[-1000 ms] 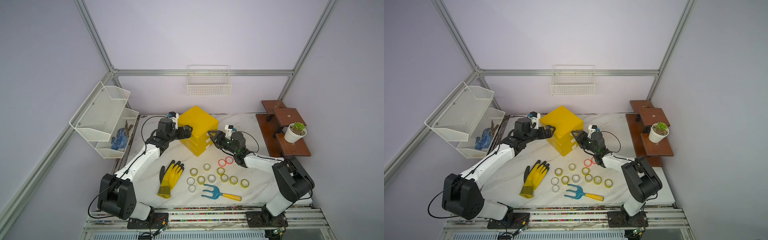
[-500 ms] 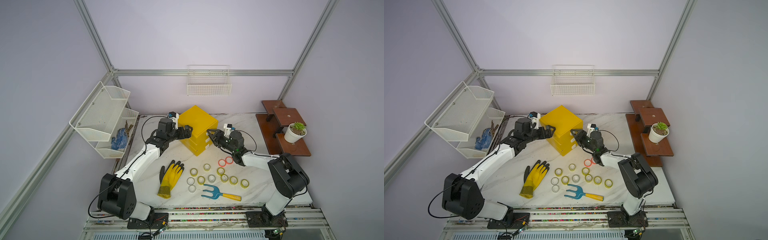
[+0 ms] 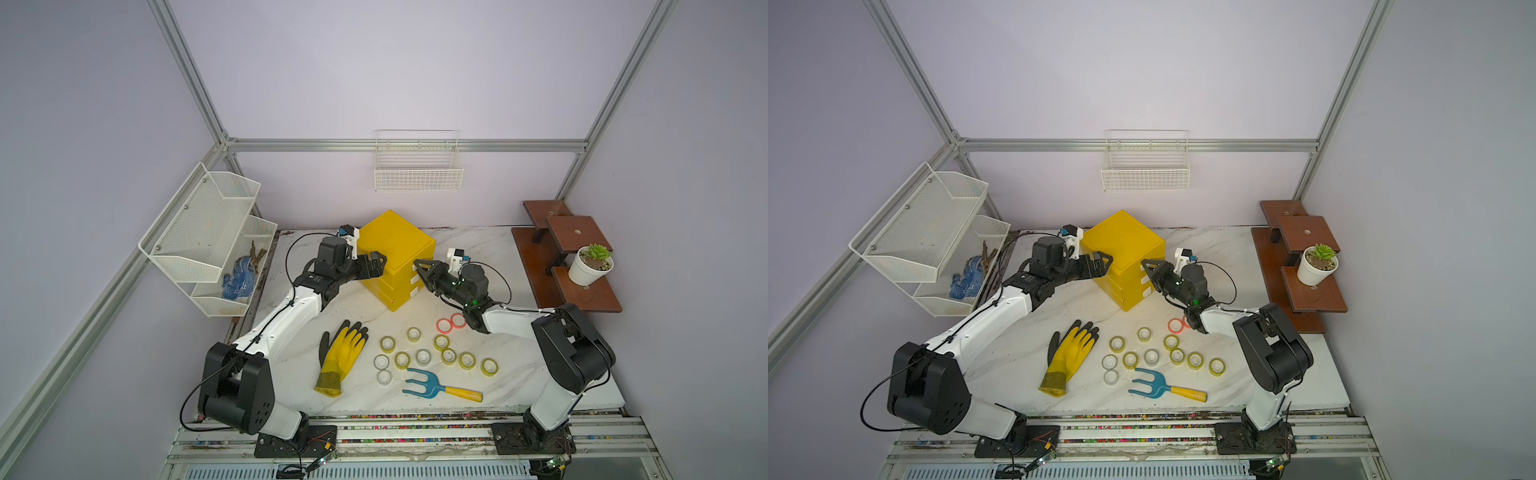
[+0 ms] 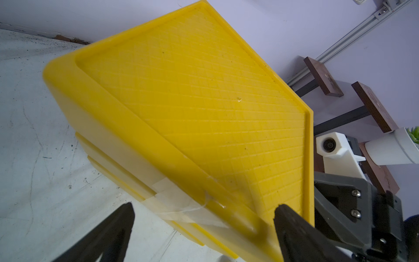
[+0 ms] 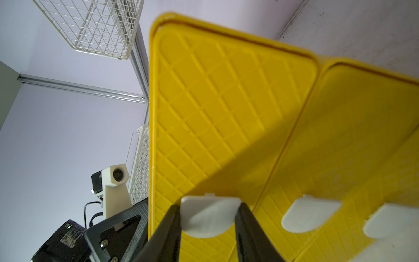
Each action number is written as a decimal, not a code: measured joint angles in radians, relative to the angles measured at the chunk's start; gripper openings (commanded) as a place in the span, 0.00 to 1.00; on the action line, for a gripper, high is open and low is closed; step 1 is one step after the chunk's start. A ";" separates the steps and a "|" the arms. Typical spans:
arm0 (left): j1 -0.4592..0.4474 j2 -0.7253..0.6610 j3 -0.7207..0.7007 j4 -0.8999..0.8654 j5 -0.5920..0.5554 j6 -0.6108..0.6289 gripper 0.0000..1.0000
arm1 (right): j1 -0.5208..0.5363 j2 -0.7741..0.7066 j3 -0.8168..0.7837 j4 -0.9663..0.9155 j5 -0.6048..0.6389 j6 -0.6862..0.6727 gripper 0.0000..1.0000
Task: Place the transparent tape into the drawer according to color
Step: Open the drawer in the storage box.
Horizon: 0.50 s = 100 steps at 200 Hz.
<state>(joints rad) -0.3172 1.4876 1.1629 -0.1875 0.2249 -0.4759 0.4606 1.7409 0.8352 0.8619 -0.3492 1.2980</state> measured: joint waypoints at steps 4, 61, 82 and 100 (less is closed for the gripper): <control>0.000 0.002 0.000 0.000 0.000 0.000 1.00 | 0.000 -0.002 -0.005 0.007 -0.001 0.002 0.38; 0.000 0.008 0.000 0.002 0.005 -0.002 1.00 | -0.014 -0.103 -0.139 0.056 0.001 0.023 0.38; 0.000 0.008 0.000 0.006 0.005 -0.002 1.00 | -0.022 -0.153 -0.189 0.056 0.001 0.025 0.38; 0.000 0.008 0.000 0.007 0.006 -0.002 1.00 | -0.032 -0.196 -0.230 0.053 -0.001 0.025 0.38</control>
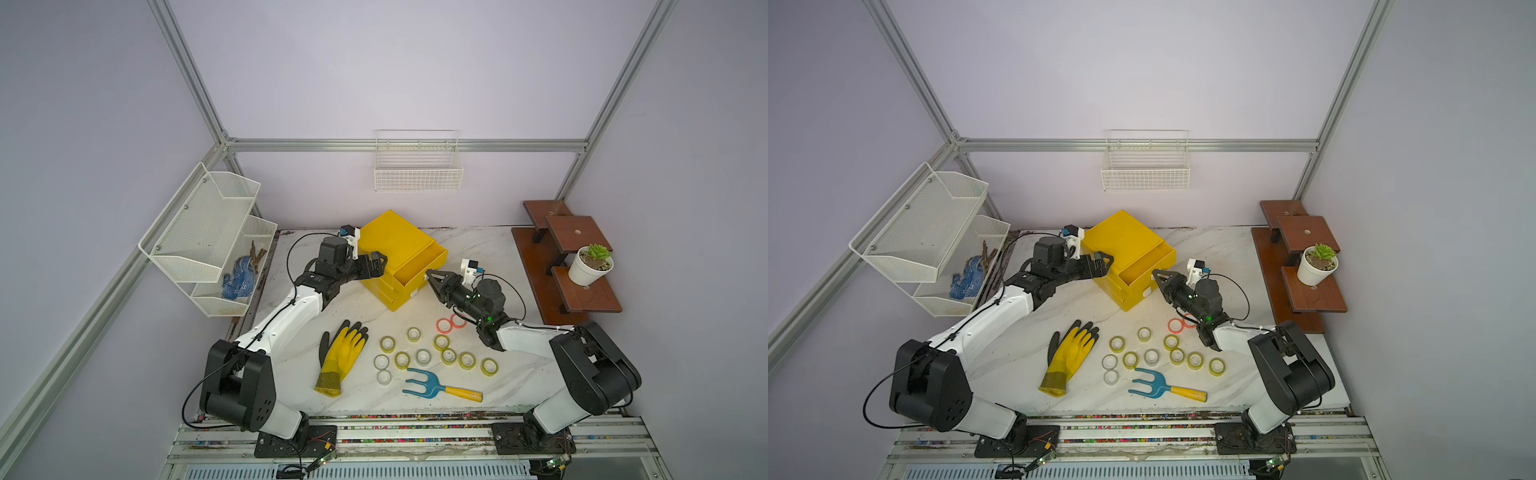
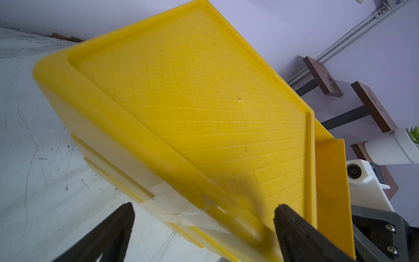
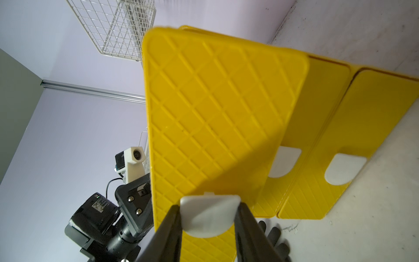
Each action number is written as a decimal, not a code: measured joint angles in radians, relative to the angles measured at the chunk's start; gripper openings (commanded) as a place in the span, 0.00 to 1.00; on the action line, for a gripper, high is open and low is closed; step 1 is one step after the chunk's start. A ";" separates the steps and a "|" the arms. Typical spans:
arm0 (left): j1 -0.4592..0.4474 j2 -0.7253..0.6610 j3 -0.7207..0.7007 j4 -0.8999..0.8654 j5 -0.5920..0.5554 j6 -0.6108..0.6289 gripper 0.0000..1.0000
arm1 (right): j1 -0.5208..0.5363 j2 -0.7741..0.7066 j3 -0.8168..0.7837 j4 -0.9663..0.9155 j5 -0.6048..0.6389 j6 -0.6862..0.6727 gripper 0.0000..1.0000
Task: Place the transparent tape into the drawer according to color
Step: Open the drawer in the storage box.
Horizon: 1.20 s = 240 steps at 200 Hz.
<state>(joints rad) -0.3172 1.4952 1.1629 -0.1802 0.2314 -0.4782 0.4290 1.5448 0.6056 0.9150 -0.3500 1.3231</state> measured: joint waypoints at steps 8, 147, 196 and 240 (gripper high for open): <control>0.000 0.000 0.000 0.000 0.000 0.000 1.00 | -0.005 -0.023 -0.019 -0.003 0.000 0.000 0.38; 0.000 0.000 0.000 0.003 0.003 0.000 1.00 | -0.063 -0.252 -0.206 -0.069 -0.008 0.007 0.41; 0.000 0.000 0.000 0.008 0.009 0.000 1.00 | -0.074 -0.270 -0.212 -0.086 -0.008 0.004 0.72; 0.000 0.000 0.000 0.008 0.008 -0.001 1.00 | -0.085 -0.356 -0.212 -0.196 -0.015 -0.033 0.75</control>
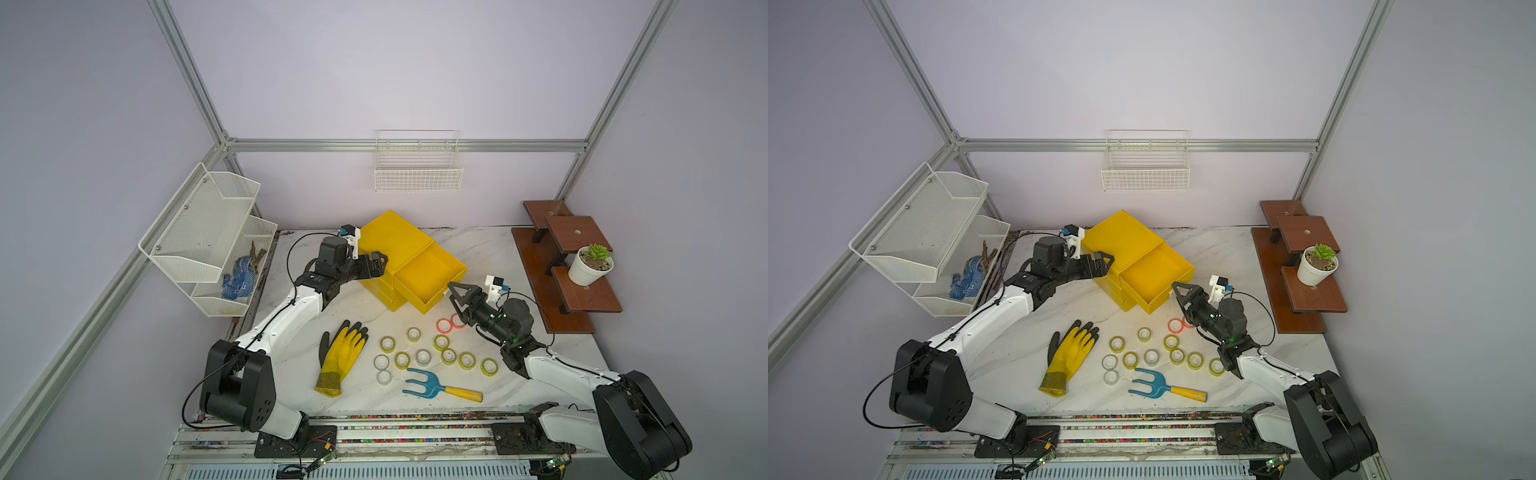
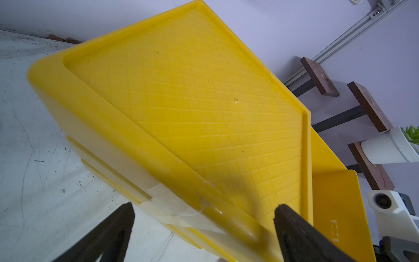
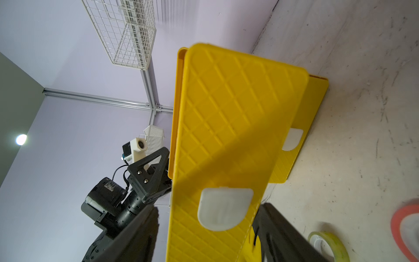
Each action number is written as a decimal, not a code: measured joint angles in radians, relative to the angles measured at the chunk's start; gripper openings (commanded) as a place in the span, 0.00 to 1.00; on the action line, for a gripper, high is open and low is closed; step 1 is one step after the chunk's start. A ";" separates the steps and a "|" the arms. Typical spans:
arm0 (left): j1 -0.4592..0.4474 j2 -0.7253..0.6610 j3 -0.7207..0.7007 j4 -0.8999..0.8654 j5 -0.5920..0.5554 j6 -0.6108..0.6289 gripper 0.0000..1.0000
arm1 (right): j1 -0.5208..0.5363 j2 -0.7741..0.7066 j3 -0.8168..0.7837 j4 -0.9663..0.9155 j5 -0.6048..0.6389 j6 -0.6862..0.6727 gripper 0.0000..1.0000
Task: Place the transparent tape into the drawer according to color
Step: Open the drawer in the storage box, then move the tape to the center of the board.
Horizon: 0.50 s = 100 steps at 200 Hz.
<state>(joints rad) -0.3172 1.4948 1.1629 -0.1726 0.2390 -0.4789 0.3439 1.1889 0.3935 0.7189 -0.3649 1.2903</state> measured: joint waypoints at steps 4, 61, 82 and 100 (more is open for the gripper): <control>0.000 -0.001 0.000 0.000 -0.001 0.000 1.00 | -0.002 -0.013 0.001 -0.020 -0.001 -0.007 0.76; 0.000 -0.128 0.000 -0.061 -0.039 -0.039 1.00 | -0.023 -0.255 0.072 -0.499 0.040 -0.221 0.75; 0.000 -0.222 0.000 -0.090 -0.053 -0.045 1.00 | -0.023 -0.330 0.140 -0.722 0.092 -0.336 0.75; 0.000 -0.288 -0.003 -0.101 -0.054 -0.052 1.00 | -0.023 -0.378 0.173 -0.875 0.138 -0.417 0.74</control>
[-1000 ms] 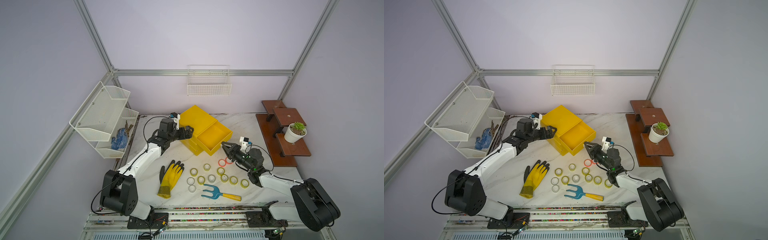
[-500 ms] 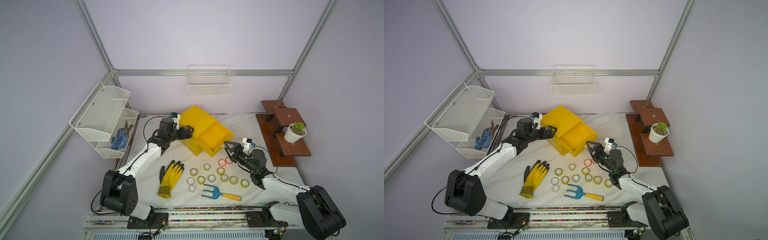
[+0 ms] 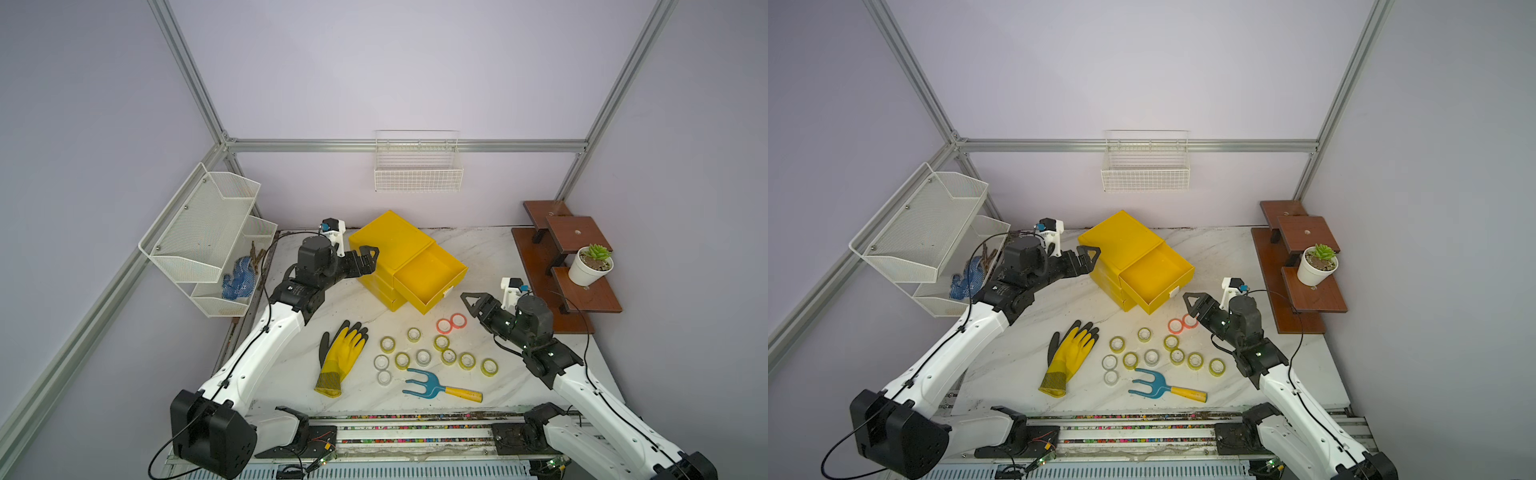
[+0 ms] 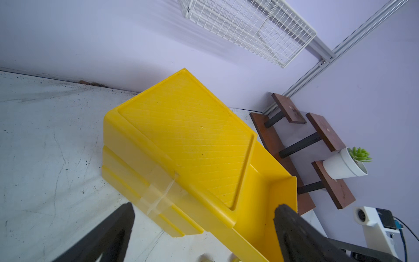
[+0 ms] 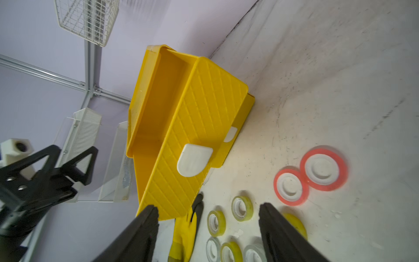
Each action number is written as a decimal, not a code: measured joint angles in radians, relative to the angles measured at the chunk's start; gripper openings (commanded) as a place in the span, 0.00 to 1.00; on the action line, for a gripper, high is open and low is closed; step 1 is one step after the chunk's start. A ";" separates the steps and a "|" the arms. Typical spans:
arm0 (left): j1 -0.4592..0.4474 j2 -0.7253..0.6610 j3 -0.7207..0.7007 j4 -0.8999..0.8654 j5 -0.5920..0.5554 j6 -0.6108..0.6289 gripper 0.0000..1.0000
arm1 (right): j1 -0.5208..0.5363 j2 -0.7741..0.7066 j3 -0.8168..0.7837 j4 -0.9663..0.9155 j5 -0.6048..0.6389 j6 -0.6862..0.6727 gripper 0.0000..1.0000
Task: Place the transparent tape into the drawer according to color
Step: Move the tape to the center of the board.
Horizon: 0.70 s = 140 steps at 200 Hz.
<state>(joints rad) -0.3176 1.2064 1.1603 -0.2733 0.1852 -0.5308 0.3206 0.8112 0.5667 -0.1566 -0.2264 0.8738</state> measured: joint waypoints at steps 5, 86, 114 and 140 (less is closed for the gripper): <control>0.000 -0.018 -0.005 0.002 0.000 -0.001 1.00 | 0.000 -0.011 0.005 -0.040 0.012 -0.022 0.74; 0.000 -0.094 -0.080 -0.096 -0.043 0.071 1.00 | 0.005 0.021 -0.038 -0.353 0.082 -0.183 0.71; 0.000 -0.097 -0.138 -0.116 -0.088 0.092 1.00 | 0.016 0.064 -0.045 -0.360 0.097 -0.203 0.68; 0.000 -0.098 -0.163 -0.123 -0.117 0.106 1.00 | 0.029 0.099 -0.045 -0.373 0.124 -0.227 0.68</control>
<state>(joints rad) -0.3176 1.1084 0.9974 -0.3965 0.0681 -0.4248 0.3496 0.9104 0.5220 -0.5293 -0.1020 0.6468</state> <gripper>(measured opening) 0.999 0.685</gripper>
